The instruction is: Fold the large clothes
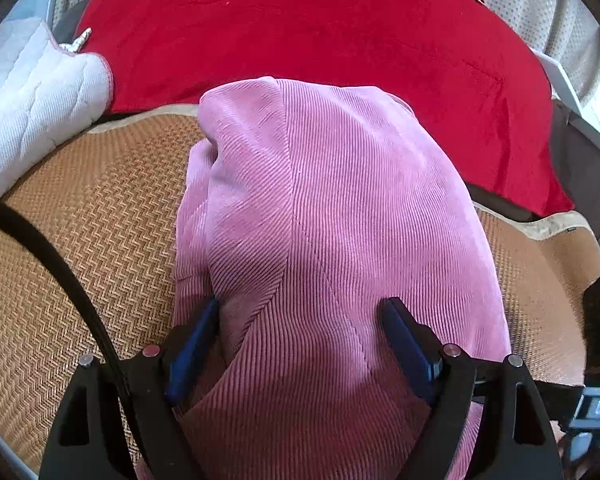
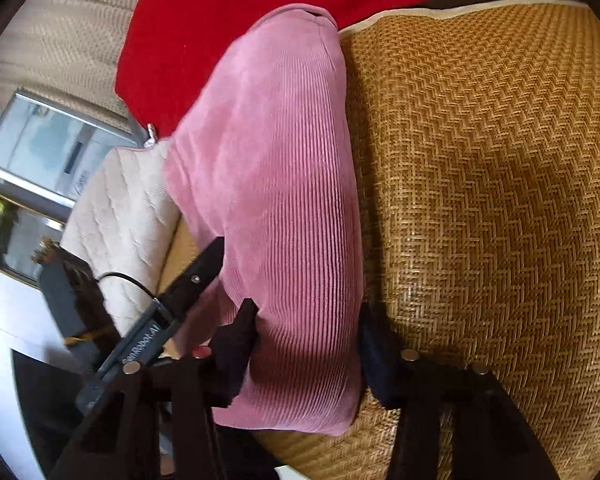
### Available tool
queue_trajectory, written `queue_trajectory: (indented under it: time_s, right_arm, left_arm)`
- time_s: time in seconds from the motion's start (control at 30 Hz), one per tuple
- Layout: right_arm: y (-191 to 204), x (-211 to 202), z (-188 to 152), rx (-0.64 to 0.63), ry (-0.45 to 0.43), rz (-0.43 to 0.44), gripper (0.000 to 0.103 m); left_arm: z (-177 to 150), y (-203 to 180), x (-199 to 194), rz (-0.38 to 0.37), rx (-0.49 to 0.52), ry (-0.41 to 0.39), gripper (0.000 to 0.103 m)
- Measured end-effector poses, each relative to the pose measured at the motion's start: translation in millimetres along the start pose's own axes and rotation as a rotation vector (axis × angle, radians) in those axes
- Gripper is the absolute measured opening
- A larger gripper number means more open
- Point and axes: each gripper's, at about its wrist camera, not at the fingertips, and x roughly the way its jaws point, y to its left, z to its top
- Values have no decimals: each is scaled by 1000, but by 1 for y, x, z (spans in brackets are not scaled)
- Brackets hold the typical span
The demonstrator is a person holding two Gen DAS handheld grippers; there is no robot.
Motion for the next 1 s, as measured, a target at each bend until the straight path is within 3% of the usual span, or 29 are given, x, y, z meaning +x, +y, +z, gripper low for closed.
queue_trajectory:
  time_s: [0.1,0.2,0.27,0.33,0.43,0.5,0.6,0.8,0.9,1.0]
  right_arm:
    - [11,2,-5,-35,-19,-19,51]
    - [-4,0,-6,20,-18,57,55]
    - [-9,-1,-10,28,-40,99,56]
    - [-9,-2,-12,28,-48,120,64]
    - [-12,-10,-9,68,-7,163,72]
    - [-14,-23,9,89,-47,200,75]
    - [-17,-32,39,107,-97,184,79]
    - [-9,-4,111,82,-61,190,79]
    - [-16,15,136,94,-64,138,79]
    - [-25,46,153,116,28,146,75]
  left_arm:
    - [1,0,-11,2,-26,-19,84]
    - [-2,3,-40,-65,-46,-118,84]
    - [-5,-1,-47,-61,-11,-153,84]
    - [-13,-8,-14,19,72,-2,85]
    - [-15,10,-3,-16,-25,29,92]
    - [-14,12,-3,-28,-25,36,92]
    - [-15,11,-2,-18,-22,33,92]
    - [-15,11,6,-22,-11,36,93]
    - [-16,12,8,-23,-8,37,93]
    - [-7,3,-2,-17,1,36,93]
